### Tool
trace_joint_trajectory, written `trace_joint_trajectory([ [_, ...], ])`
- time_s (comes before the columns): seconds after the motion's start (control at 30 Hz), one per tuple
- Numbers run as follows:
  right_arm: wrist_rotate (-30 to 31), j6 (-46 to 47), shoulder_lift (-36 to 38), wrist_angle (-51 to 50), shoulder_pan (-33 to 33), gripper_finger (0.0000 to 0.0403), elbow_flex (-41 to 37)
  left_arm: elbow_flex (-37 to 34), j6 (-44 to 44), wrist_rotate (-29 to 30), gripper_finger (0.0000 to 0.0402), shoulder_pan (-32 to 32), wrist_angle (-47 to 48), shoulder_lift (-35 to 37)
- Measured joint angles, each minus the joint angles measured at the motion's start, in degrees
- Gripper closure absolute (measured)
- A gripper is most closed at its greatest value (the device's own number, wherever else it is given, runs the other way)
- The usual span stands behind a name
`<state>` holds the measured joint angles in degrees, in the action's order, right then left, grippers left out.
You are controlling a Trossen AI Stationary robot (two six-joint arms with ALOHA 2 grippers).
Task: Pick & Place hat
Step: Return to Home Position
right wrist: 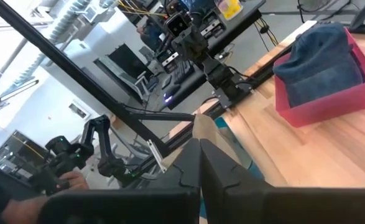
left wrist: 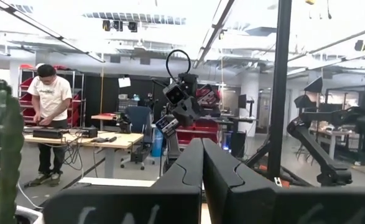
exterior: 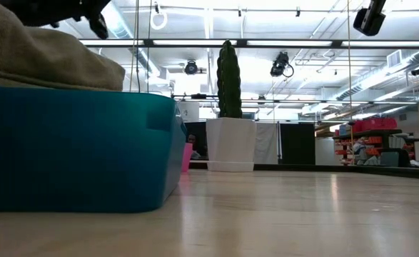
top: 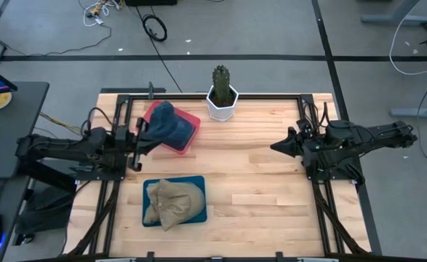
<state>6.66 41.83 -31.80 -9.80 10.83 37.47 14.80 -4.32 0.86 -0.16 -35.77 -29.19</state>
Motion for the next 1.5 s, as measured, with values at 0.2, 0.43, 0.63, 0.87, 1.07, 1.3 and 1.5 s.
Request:
trace_joint_trajectory([
  [0.2,0.0,1.3,-0.91,-0.05,0.0,0.0397,0.0,-5.1,-1.07,0.9,0.0399,0.0,-0.01,6.78],
  [0.43,0.0,1.4,-1.0,-0.11,0.0,0.0397,0.0,-8.3,-1.46,1.03,0.0399,0.0,0.64,12.4],
  [0.63,0.0,1.91,-1.0,-0.56,0.0,0.0397,0.0,-11.83,-2.24,1.86,0.0399,0.0,0.54,16.69],
  [0.87,0.0,2.73,-1.02,-0.94,0.0,0.0397,0.0,-14.23,-2.54,2.12,0.0399,0.0,0.58,22.18],
  [1.07,0.0,3.27,-1.0,-0.97,0.0,0.0397,0.0,-14.27,-1.31,2.09,0.0399,0.0,2.62,26.21],
  [1.3,0.0,3.32,-1.02,-0.98,0.0,0.0396,0.0,-14.3,-0.36,1.89,0.0399,0.0,5.33,29.1],
  [1.5,0.0,3.3,-1.0,-0.96,0.0,0.0396,0.0,-14.31,-2.46,1.91,0.0399,0.0,11.49,29.09],
])
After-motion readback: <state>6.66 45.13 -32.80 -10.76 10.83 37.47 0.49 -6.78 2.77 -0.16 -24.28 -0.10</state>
